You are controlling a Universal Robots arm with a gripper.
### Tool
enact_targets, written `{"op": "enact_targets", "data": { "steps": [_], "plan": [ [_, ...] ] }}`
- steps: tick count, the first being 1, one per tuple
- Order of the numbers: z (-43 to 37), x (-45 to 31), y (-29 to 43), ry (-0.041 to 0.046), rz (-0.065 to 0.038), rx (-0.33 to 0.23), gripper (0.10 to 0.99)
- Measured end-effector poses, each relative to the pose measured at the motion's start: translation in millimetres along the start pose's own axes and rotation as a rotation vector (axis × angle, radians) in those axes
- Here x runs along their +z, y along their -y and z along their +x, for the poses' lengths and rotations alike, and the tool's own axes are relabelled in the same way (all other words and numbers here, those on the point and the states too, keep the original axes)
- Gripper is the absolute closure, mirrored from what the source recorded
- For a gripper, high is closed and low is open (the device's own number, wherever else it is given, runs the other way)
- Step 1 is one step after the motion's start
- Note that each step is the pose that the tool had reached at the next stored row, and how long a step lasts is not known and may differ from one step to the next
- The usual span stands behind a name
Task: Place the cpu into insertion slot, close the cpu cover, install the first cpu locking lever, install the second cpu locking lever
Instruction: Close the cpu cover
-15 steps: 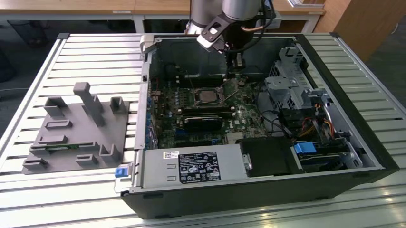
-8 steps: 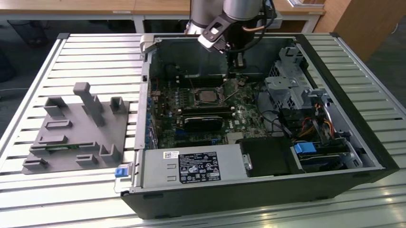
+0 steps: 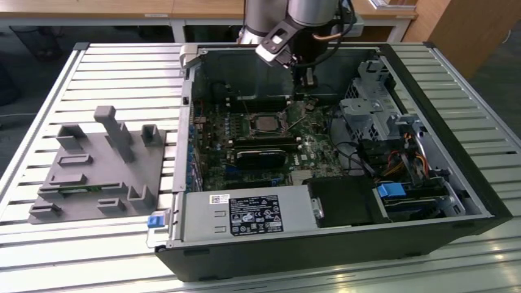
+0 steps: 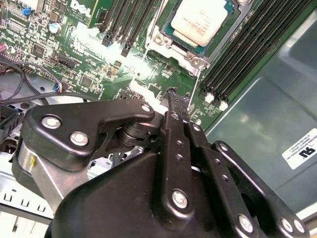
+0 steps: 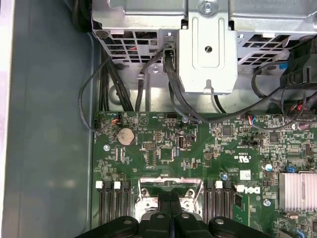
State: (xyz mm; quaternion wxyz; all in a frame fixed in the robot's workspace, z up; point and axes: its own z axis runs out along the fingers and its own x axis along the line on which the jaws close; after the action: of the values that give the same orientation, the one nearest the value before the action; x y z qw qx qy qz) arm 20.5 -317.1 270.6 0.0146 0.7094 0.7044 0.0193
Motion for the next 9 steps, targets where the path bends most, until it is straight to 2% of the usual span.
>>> {"op": "enact_targets", "data": {
  "steps": [9],
  "plan": [
    [0.5,0.2,-4.4,0.0000,0.000,0.000,0.980]
  ]
}}
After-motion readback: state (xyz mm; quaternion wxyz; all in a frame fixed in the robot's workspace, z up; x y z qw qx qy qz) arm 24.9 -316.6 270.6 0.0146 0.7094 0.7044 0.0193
